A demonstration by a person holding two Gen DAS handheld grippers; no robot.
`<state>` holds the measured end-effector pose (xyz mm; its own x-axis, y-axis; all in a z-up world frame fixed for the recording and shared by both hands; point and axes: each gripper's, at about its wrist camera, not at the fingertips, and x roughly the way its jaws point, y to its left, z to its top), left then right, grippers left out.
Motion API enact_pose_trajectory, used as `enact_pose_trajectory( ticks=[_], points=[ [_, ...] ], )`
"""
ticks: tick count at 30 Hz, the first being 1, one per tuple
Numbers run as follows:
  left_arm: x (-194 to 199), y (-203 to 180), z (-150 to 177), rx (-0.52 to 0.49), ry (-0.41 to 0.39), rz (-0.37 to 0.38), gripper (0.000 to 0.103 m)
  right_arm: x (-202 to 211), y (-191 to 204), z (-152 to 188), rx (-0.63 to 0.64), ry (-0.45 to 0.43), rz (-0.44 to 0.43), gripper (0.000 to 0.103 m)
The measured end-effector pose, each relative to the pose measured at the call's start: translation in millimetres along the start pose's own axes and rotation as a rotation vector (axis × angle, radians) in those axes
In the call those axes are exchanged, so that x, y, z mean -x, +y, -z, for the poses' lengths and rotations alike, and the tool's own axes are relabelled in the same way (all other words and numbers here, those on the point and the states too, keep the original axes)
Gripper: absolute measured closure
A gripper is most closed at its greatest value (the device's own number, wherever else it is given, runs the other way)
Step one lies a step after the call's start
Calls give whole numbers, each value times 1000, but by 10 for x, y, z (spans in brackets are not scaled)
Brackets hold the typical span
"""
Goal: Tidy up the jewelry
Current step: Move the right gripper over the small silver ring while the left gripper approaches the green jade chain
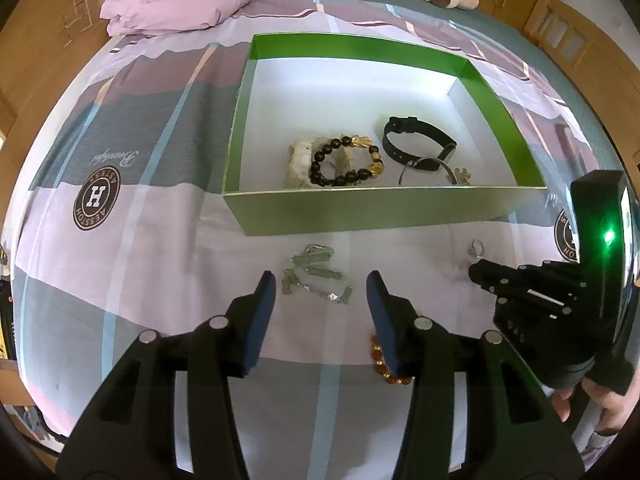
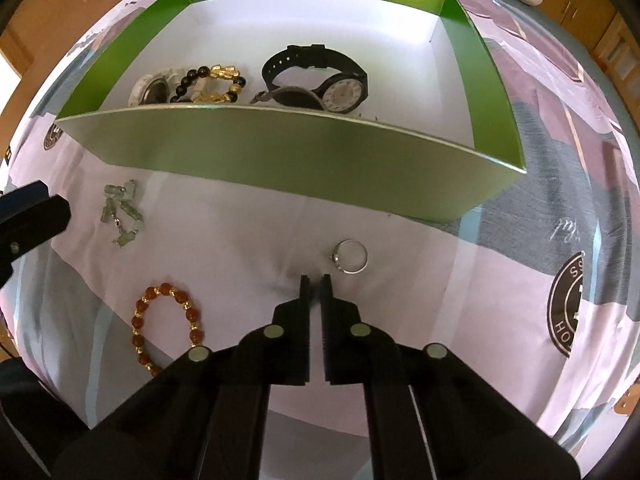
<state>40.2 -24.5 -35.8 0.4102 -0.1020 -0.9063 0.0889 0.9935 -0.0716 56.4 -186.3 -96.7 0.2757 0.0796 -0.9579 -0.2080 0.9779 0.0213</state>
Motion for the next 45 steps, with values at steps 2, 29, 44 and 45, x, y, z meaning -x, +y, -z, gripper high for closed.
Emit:
enact_pose_trajectory(
  ticks=[2,29,44,45],
  points=[
    [-7,-8,2,-3,2,-1,54,25,-7,8,-9,-1,-7,99],
    [-40,222,-34,64,44,24,46,225,-380,-91,-140,-56,-16,71],
    [-301,147,-14,61,112,6,38,-36,-13,-151,-46,-27,31,82],
    [-332,109,-13,49,115,0,37,-15,8,-147,-41,-20,14,82]
  ],
)
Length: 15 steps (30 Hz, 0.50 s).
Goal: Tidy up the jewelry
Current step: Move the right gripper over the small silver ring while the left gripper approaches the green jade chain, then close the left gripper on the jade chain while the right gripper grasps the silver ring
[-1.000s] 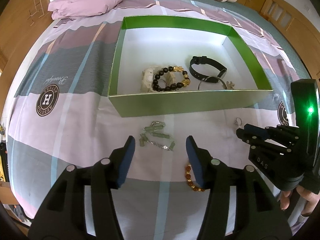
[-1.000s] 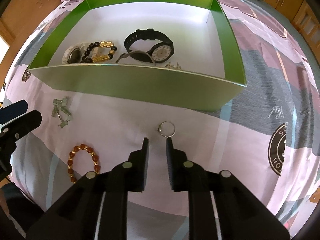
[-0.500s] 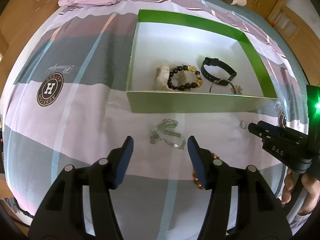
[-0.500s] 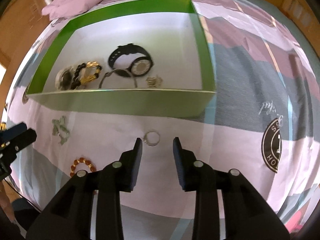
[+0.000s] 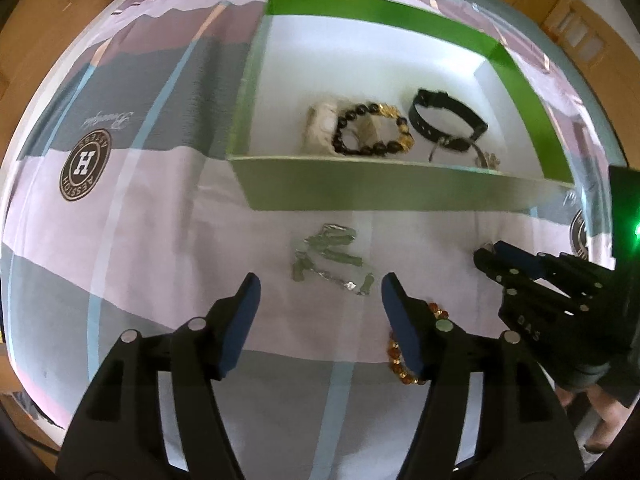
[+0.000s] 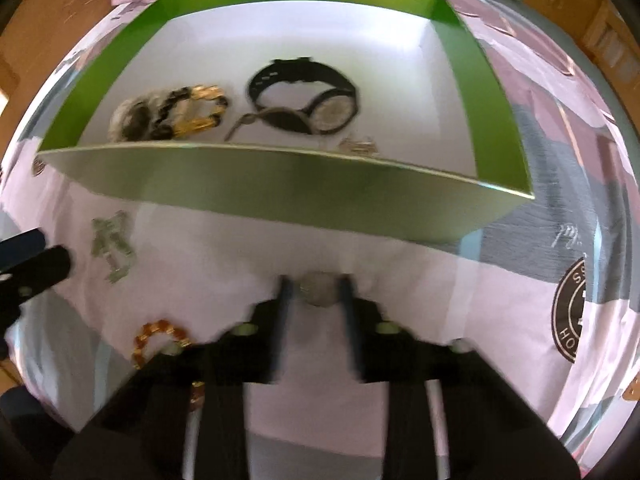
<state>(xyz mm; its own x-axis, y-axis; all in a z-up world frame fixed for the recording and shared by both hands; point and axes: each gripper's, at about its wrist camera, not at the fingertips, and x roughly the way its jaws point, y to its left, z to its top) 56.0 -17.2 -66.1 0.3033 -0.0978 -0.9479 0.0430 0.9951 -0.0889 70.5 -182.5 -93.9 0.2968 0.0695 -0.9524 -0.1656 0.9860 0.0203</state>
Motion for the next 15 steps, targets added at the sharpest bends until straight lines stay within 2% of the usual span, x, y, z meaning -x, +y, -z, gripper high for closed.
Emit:
enact_pose_trajectory(
  ticks=[4,8,15],
  points=[
    [-137,-99,-16,-27,16,-37,37,11,-30,36,-19,11,-23,82],
    [-272,-160,-48,-39,31,-50,28,28,-57,89,-24,14,-29,82],
    [-422,-253,-46,-82,34,-107,27,23,-73,155,-13,14,-20,82]
  ],
)
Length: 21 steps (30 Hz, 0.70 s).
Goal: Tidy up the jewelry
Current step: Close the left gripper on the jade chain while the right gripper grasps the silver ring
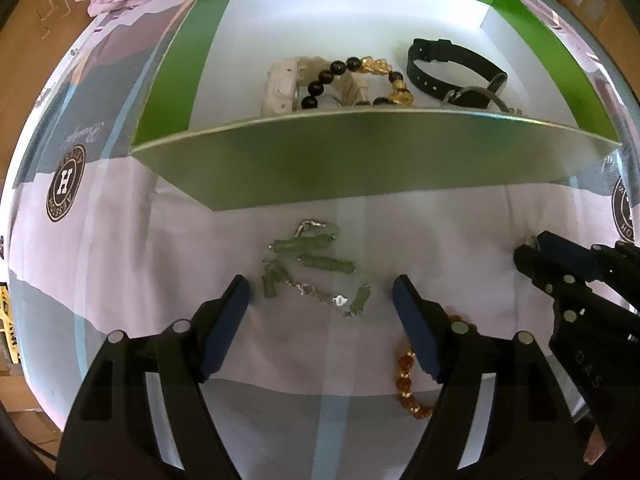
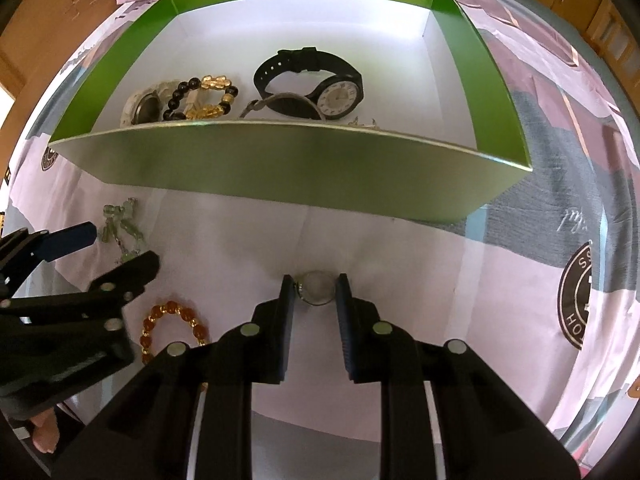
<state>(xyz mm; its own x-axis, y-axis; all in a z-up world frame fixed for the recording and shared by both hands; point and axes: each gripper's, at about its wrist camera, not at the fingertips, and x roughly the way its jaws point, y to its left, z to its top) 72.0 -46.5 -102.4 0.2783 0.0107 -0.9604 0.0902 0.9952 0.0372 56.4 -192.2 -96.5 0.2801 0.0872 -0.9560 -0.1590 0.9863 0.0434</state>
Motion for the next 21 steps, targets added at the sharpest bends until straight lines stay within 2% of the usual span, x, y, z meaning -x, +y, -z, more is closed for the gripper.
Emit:
enact_pose_trajectory(
  ticks=[2,3,5,6,7,8,9,14,21],
  points=[
    [0,-13,-8,-6,-6,-3,30,-5,18,-11,0,1,-2,82],
    [1,-14,-13,-6,-10,-1,34,-6,8,-17,-1,2,-4,82],
    [26,-30,-18,-11,-23,4,52,-27,30,-62,-2,3,-4,82],
    [41,-47,-37,-15,-26,11,65,-32,32,-64,-1,3,-4,82],
    [57,-46,-40,-14,-27,17,70,-34,47,-72,-1,3,-4,82],
    [73,-55,-43,-13,-29,16,82,-48,32,-99,0,4,-4,82],
    [84,-52,-45,-13,-30,19,88,-52,33,-101,1,4,-3,82],
    [166,8,-7,-3,-48,25,97,-54,79,-107,5,3,7,82],
    [390,75,4,12,-98,49,97,30,164,-81,6,-24,33,82]
  ],
)
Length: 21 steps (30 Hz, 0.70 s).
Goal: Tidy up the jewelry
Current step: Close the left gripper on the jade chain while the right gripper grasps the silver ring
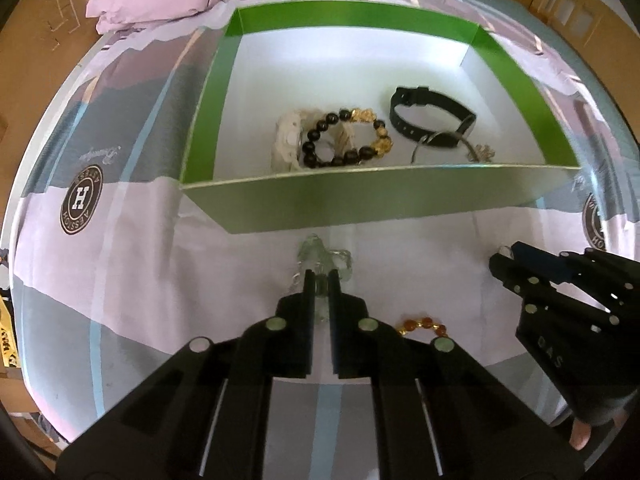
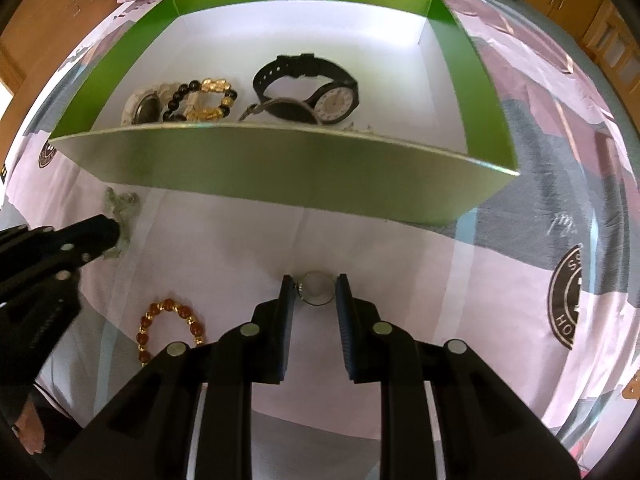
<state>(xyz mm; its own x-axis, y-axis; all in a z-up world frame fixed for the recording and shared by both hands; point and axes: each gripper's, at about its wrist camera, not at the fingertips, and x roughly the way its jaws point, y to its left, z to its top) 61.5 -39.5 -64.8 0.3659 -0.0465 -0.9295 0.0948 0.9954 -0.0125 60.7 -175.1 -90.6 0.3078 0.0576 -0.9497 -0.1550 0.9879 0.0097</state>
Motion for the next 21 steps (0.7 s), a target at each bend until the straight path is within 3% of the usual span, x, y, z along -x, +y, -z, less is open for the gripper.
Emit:
enact_pose_trajectory(
  ticks=[21],
  points=[
    [207,13,31,5,-48,-7,97,87,-75,40,-20,-17,-26,82]
  ],
)
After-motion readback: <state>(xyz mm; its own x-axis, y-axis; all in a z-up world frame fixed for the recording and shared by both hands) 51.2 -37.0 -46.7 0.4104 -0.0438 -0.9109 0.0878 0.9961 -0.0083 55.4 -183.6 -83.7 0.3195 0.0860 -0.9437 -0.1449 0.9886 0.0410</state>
